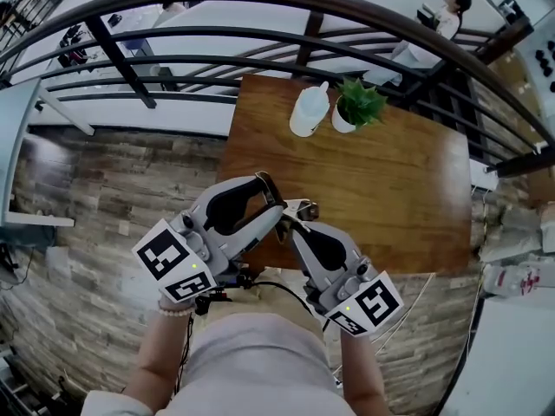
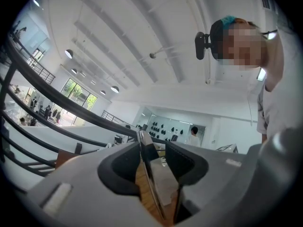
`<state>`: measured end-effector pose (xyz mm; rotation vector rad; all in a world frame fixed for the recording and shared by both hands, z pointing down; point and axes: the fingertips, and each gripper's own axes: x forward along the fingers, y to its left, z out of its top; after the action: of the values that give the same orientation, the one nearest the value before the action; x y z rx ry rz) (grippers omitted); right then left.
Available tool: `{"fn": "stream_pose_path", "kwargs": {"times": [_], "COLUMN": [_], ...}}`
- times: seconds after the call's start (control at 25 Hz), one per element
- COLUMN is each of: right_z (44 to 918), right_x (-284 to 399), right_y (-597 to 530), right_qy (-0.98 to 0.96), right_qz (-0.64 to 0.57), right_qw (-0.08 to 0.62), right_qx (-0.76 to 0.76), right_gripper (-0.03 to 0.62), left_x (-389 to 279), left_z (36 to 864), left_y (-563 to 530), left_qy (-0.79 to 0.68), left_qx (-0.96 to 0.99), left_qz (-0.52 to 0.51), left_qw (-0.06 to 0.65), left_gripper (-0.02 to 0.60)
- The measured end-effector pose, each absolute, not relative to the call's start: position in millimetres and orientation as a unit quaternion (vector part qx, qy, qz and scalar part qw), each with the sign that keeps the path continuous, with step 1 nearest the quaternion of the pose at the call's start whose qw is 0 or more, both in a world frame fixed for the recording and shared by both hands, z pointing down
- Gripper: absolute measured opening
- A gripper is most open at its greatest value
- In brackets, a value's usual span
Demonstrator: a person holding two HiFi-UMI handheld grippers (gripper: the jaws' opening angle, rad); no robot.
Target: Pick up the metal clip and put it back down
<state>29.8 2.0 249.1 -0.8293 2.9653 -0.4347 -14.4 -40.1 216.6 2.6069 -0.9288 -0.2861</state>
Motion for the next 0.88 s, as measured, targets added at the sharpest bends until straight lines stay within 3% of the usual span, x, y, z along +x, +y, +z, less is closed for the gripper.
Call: {"fn": "stream_pose_path", "kwargs": {"times": [0.88], "right_z": [252.8], "right_x": [29.8], "right_y": [0.0], "right_qy": [0.953], "right_qz": [-0.141], "right_qw": [0.011], "right_qx": [-0.269], "right_gripper": [0.026], "left_x": [-16.1], "left_z": [221.6], "left_y": [-43.8], "left_qy": [-0.332], "left_qx": [0.92], "left_qz": [-0.101], "left_qw": [0.18], "left_gripper": [0.144]}}
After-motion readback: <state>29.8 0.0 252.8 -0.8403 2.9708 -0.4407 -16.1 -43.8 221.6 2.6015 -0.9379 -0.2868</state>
